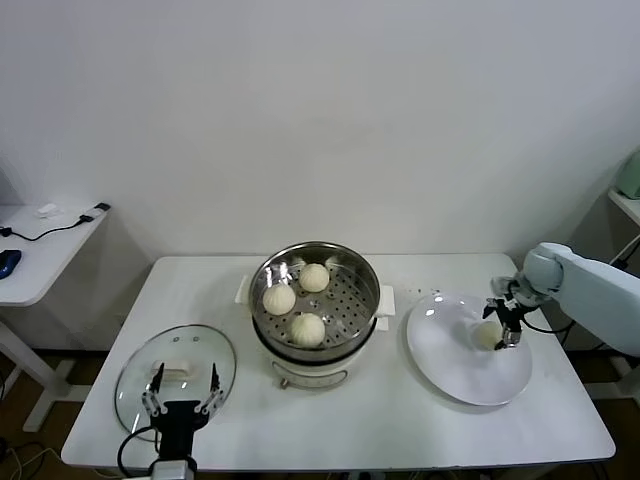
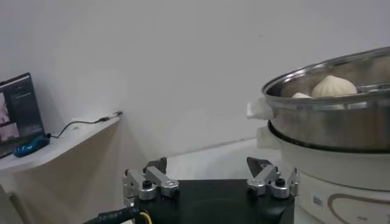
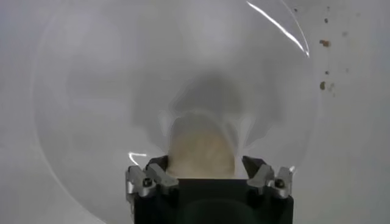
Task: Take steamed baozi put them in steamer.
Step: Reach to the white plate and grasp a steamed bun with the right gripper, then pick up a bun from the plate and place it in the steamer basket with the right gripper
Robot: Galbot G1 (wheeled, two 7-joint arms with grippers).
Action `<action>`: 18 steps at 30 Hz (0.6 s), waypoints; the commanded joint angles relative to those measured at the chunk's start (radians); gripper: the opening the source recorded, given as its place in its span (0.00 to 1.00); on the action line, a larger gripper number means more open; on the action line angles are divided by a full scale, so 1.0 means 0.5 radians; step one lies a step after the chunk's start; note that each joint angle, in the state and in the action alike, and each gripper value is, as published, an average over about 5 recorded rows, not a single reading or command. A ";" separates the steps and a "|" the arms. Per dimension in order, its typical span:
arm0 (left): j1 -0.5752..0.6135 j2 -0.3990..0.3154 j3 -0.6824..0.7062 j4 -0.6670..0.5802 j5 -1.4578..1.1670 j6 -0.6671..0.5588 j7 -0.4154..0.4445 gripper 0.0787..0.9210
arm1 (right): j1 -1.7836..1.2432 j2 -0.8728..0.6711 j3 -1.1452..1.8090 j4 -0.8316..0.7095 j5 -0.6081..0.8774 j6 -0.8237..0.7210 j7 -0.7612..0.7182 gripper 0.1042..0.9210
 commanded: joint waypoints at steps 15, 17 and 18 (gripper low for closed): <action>0.029 0.011 0.042 -0.088 0.007 -0.006 0.001 0.88 | 1.399 -0.037 -1.022 0.694 0.865 -0.204 -0.100 0.70; 0.032 0.018 0.040 -0.094 0.006 -0.010 0.000 0.88 | 1.573 0.040 -1.135 0.792 1.005 -0.246 -0.095 0.70; 0.033 0.020 0.040 -0.097 0.006 -0.011 0.000 0.88 | 1.648 0.083 -1.167 0.846 1.072 -0.266 -0.090 0.70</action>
